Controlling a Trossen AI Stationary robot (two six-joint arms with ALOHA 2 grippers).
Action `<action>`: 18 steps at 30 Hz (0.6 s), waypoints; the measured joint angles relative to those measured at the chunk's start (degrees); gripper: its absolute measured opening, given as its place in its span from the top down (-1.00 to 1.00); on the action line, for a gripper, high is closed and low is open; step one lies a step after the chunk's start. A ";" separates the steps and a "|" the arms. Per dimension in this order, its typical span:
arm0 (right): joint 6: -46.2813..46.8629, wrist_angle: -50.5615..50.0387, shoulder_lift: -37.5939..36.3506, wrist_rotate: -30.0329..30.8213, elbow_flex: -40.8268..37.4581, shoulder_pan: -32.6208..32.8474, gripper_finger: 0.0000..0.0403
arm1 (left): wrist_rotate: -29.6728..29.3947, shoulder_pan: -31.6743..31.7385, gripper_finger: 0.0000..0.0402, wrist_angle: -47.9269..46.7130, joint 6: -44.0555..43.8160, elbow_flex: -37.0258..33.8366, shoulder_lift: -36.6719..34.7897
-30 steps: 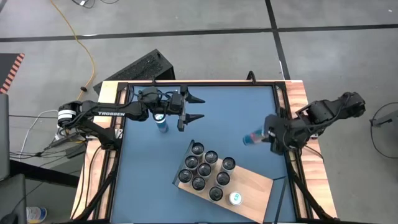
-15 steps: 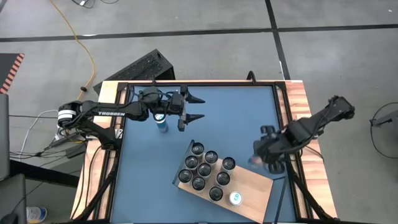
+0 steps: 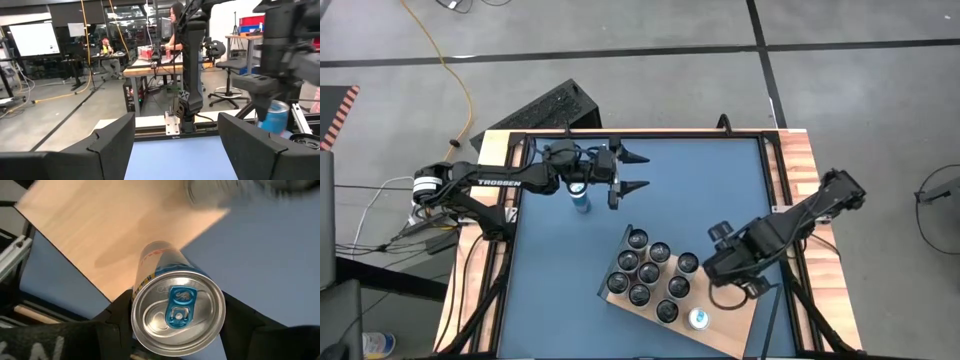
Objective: Place canned beverage on shelf
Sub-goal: Put the right blue soda can aligned with the other blue soda can on the shelf
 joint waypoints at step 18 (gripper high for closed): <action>-3.49 3.55 6.39 1.92 4.40 1.87 -0.04 | -0.02 0.00 -0.34 -1.94 1.14 0.00 0.02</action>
